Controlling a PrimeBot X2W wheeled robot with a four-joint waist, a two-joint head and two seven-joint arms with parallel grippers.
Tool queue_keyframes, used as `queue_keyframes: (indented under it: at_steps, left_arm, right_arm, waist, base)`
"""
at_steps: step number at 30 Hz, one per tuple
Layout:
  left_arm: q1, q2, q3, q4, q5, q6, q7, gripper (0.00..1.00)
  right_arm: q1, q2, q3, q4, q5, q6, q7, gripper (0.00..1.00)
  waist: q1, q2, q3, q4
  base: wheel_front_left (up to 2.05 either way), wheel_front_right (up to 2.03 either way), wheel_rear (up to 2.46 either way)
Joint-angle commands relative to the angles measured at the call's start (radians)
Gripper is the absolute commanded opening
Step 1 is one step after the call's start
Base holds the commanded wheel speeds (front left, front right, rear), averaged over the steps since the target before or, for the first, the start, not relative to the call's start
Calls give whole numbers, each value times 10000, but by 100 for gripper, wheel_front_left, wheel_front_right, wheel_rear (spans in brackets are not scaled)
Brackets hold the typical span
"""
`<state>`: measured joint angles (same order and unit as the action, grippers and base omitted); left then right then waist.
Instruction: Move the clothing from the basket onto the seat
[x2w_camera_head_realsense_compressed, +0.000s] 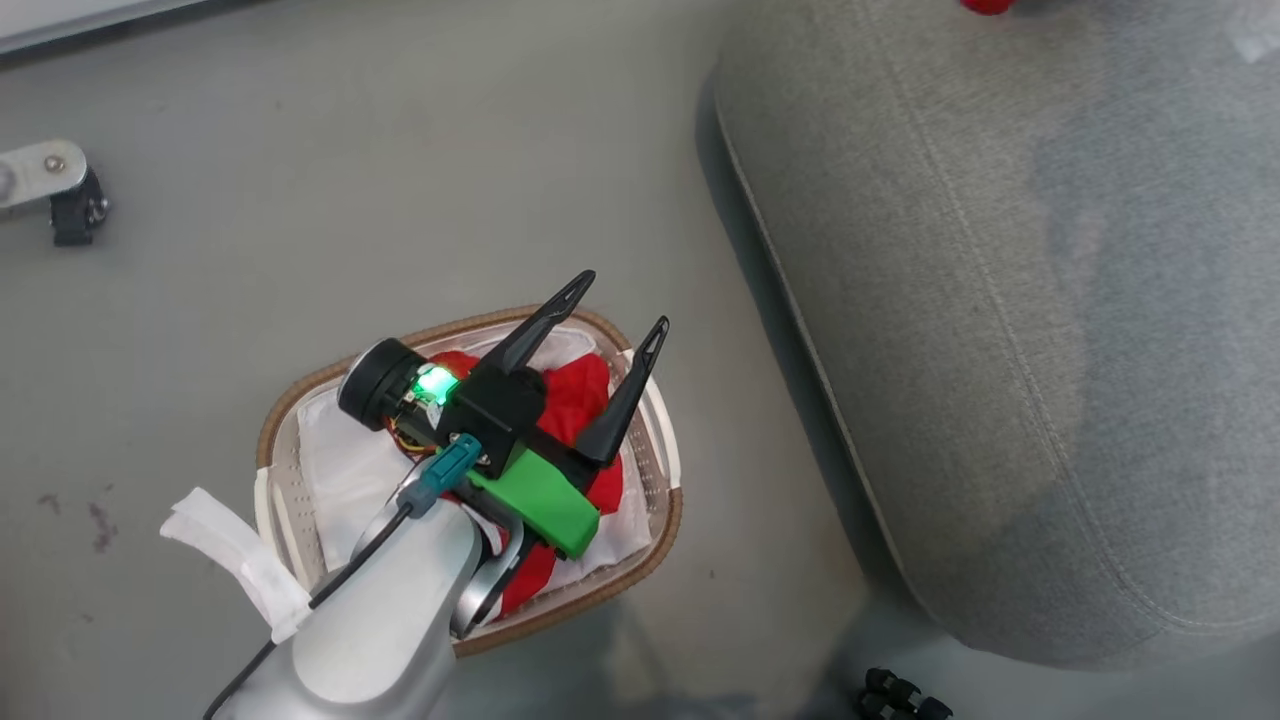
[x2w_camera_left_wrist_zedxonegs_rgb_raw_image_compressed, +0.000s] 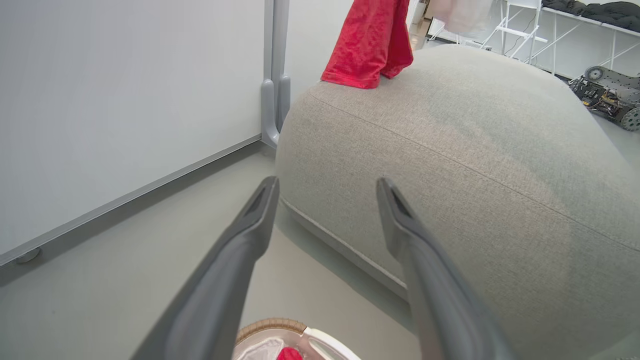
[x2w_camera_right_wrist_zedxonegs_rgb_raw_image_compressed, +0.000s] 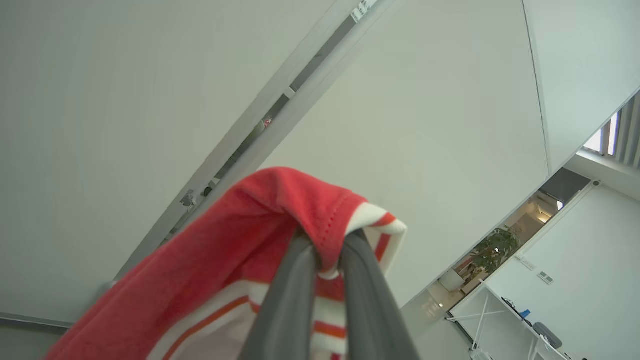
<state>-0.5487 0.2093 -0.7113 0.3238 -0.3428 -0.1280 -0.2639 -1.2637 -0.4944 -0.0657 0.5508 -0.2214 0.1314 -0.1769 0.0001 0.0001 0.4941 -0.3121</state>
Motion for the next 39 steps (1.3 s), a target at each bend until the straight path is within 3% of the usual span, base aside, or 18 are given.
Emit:
queue_keyframes:
  at_steps: [1, 11, 12, 13, 20, 29, 39]
  left_arm:
    - [-227, 63, 6, -22, -70, -49, -9, 100]
    - [-132, 37, 39, 204, -144, -49, -9, 100]
    - [-62, 42, 75, 230, -154, -49, -9, 100]
    - [19, 33, 112, 263, -142, -49, -9, 100]
    - [549, -198, 442, 510, -111, -49, -9, 100]
    - [1475, -603, 1248, 768, 108, -50, -9, 100]
    - [2166, -943, 2765, 912, 458, -48, -8, 100]
  right_arm:
    - [526, 86, -308, 297, -169, -14, 64, 0]
    - [3641, 1030, -4515, 1812, -1182, -14, -393, 0]
    - [3889, 1148, -4825, 1871, -1233, -15, -499, 26]
    - [4164, 1270, -5174, 1919, -1291, -15, -608, 100]
    - [5724, 1921, -5940, 1855, -1261, -14, -886, 100]
    - [7826, 2716, -4605, -240, -336, -14, -892, 100]
    - [8044, 3642, -2813, -1206, 585, -14, -893, 100]
  waist:
    - [-1, -1, 650, 671]
    - [-1, -1, 519, 998]
    - [-1, -1, 454, 1001]
    - [-1, -1, 361, 999]
    - [-1, -1, -595, 977]
    - [-1, -1, -1967, 1236]
    - [-1, -1, -2691, 2058]
  base:
    - [0, 0, 0]
    - [0, 0, 0]
    - [0, 0, 0]
    - [0, 0, 0]
    - [0, 0, 0]
    - [0, 0, 0]
    - [0, 0, 0]
